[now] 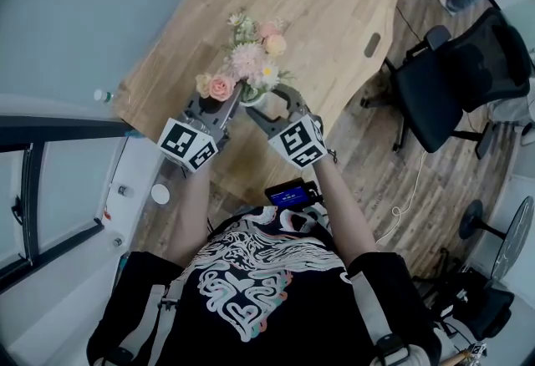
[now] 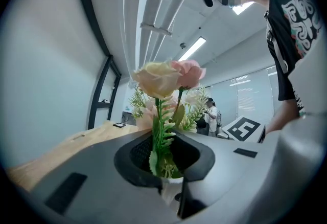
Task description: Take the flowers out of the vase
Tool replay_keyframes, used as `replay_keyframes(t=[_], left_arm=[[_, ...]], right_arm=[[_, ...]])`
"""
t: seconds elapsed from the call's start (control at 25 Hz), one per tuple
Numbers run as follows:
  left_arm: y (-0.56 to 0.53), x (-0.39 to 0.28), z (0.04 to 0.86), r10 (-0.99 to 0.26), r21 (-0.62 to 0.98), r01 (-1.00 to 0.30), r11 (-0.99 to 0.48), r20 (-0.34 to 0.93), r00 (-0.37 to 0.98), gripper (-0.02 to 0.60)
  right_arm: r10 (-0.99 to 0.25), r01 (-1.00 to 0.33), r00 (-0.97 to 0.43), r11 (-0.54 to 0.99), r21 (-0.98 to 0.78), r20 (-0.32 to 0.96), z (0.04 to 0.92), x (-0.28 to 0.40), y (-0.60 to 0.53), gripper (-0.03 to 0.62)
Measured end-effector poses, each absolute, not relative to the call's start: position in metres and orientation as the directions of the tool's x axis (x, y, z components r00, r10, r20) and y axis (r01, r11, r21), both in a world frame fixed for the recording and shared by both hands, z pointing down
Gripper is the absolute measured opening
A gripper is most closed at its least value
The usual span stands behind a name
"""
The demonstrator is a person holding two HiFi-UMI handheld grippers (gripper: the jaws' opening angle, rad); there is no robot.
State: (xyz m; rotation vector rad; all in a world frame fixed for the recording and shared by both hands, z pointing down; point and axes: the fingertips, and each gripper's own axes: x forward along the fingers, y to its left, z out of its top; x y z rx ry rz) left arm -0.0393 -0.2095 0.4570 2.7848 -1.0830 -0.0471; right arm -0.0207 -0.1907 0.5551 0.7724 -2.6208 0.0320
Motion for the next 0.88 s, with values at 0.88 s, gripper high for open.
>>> replay_keyframes(t=[0.88], left_arm=[[-0.206, -0.055, 0.404, -0.703, 0.220, -0.674, -0.706, -0.095, 0.705, 0.052]], right_arm=[[-0.541, -0.571, -0.728, 0.819, 0.065, 0.420, 0.559, -0.017, -0.194, 0.258]])
